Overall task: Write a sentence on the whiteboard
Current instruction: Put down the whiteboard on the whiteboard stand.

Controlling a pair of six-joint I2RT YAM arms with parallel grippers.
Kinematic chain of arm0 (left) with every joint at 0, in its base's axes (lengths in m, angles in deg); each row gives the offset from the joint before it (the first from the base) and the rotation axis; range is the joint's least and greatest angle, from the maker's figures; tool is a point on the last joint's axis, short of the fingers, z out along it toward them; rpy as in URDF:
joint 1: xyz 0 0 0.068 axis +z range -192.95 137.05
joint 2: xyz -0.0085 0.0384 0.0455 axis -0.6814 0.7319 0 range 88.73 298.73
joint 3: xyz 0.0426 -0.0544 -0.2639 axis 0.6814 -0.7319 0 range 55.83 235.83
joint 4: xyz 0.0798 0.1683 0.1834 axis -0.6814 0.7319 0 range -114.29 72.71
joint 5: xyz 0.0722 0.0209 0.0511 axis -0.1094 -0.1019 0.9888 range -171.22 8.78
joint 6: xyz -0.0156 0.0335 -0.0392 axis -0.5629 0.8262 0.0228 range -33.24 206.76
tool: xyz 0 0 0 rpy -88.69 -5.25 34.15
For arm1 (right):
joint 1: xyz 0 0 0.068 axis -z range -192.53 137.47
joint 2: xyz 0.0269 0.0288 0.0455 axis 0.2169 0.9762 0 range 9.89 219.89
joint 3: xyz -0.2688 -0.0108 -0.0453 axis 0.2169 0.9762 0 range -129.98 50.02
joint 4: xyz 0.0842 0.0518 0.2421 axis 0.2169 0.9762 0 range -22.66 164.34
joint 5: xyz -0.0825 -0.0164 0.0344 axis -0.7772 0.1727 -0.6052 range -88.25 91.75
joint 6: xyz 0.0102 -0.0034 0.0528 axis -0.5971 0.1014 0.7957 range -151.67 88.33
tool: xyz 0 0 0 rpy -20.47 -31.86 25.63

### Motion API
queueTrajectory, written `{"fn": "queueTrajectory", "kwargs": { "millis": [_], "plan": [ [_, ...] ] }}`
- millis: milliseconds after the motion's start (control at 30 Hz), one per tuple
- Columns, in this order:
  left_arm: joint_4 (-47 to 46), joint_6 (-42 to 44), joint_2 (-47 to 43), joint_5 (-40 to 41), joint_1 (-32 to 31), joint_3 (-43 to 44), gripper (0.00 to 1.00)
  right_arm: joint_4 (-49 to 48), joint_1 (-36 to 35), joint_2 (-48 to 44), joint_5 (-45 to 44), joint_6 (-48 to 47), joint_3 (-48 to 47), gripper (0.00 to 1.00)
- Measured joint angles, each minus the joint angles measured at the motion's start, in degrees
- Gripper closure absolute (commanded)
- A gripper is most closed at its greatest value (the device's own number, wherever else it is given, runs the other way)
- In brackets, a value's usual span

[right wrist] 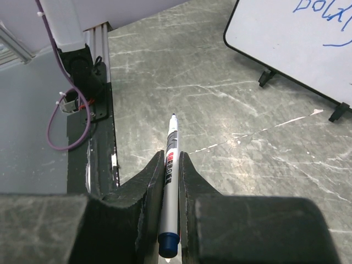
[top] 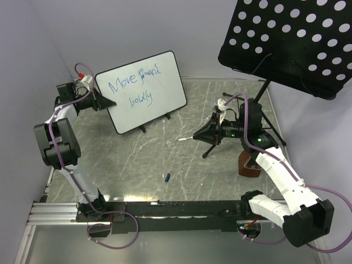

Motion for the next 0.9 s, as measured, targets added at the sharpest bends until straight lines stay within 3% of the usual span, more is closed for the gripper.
{"fn": "queueTrajectory", "kwargs": {
  "millis": [267,567,700,900],
  "plan": [
    [1.8,1.8,2.8,-1.9,0.4,2.4,0.99,0.0,-0.2,0.1,0.4,0.0,0.0,1.0],
    [-3.9,2.4,2.0,-3.5,1.9,-5.4,0.96,0.0,-0.3,0.7,0.4,0.0,0.0,1.0],
    [-4.3,2.2,1.9,-3.6,2.1,-5.8,0.89,0.0,-0.3,0.7,0.4,0.0,0.0,1.0],
    [-3.9,2.3,2.0,-0.4,1.9,-6.1,0.71,0.0,-0.4,0.7,0.4,0.0,0.0,1.0]
  ]
}}
